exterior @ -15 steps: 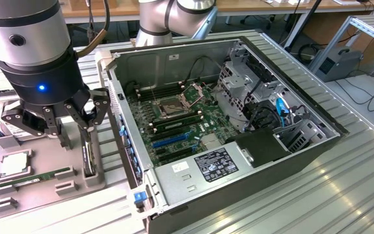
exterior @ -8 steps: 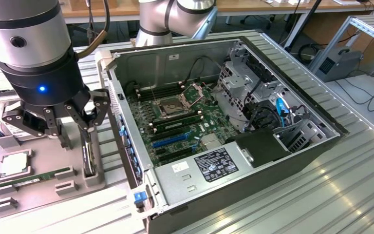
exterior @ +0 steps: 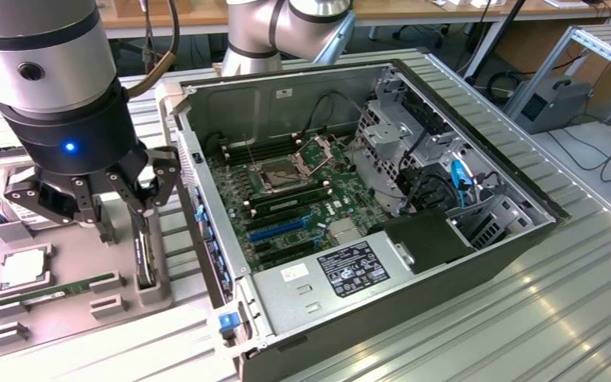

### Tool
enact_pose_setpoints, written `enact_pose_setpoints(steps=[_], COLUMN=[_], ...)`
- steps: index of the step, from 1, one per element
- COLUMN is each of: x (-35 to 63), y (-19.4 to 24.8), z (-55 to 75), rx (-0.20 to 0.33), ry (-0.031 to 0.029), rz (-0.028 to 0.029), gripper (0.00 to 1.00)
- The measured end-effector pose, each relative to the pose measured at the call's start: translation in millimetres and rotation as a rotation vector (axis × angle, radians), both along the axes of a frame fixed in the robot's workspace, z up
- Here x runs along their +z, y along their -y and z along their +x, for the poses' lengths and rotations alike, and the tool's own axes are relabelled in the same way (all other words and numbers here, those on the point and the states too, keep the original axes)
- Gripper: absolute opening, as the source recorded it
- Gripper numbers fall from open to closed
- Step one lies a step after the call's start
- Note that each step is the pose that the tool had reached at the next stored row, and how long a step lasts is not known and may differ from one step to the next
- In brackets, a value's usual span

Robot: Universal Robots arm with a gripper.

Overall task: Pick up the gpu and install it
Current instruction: 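Pick up the gpu and move the gpu toward the slot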

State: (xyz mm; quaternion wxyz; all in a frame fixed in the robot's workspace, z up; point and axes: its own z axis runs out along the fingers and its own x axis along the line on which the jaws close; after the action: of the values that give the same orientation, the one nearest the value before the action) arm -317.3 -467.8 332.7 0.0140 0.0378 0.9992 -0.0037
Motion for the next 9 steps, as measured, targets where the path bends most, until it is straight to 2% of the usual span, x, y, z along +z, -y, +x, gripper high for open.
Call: enact_pose_setpoints(steps=[9], x=[-3.1], y=[0.0], z=[0.0], rx=[0.0], ry=[0.0001], rz=[-0.001], gripper=[0.42])
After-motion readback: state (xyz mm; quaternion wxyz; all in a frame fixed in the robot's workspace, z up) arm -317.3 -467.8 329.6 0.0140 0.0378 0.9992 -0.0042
